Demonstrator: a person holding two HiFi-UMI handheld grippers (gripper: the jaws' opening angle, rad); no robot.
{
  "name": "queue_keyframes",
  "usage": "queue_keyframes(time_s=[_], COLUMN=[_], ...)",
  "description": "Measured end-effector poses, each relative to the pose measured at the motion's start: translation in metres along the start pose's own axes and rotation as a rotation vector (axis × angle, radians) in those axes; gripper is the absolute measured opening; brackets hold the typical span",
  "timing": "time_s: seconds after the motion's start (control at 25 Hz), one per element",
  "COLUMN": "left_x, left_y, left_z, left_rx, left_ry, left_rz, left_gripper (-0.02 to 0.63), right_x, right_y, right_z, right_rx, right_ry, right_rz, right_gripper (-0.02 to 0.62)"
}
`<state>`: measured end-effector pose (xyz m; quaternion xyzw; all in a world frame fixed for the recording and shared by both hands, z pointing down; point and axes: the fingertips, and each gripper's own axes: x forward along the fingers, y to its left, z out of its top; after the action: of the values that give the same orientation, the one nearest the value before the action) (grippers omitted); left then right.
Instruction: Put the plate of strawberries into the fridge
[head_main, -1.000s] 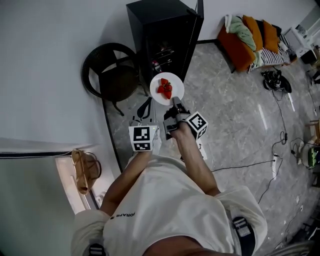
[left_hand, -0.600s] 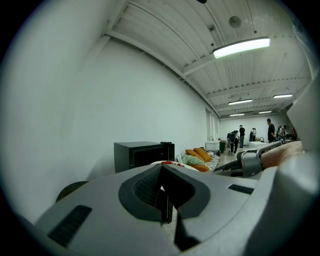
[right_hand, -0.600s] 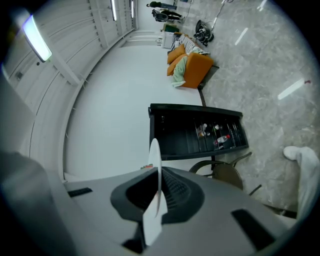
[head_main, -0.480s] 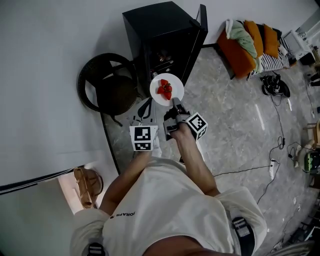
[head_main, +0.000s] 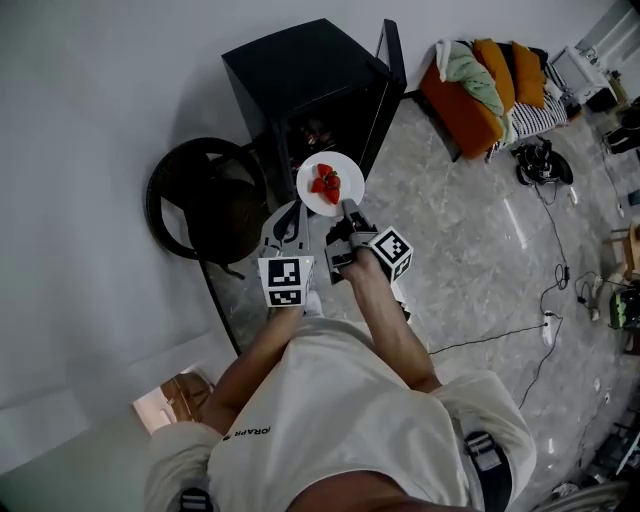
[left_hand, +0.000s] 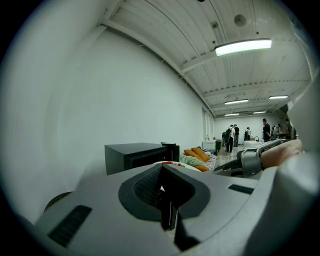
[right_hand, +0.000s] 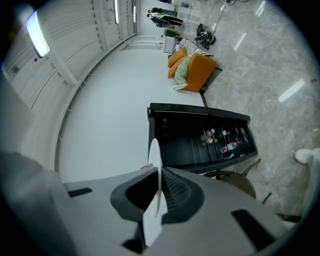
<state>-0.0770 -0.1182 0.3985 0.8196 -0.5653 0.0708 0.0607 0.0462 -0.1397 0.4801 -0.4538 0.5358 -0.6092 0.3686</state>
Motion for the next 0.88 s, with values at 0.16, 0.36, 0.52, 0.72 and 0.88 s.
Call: queue_keyframes(time_s=[0.16, 0.36, 0.52, 0.72, 0.88], left_x=[0.000, 0.000, 0.006, 0.010, 0.010], left_y=[-0.002, 0.001, -0.001, -0.003, -0.003], left_z=[-0.003, 0.001, -0.004, -0.008, -0.012], left_rx=[0.007, 0.007, 0.003, 0.012, 0.009], left_ry=[-0.004, -0.005, -0.012, -0.021, -0.027], left_rz=[-0.009, -0.013, -0.015, -0.007, 0.018], left_gripper=[0.002, 0.002, 0.002, 0.002, 0.002], right_x=[0.000, -0.002, 0.001, 0.006, 0.008], right_y=[0.001, 0.003, -0.001, -0.006, -0.013], right_z=[-0.001, -0.003, 0.001, 0.004, 0.007], right_rx=[-0.009, -0.010, -0.020, -0.034, -0.048], right_ry=[-0.001, -0.006, -0.006, 0.010, 0.027], right_rz=[0.005, 0.001, 0.007, 0.013, 0.005], right_gripper=[0.020, 0.021, 0.020, 0.020, 0.020])
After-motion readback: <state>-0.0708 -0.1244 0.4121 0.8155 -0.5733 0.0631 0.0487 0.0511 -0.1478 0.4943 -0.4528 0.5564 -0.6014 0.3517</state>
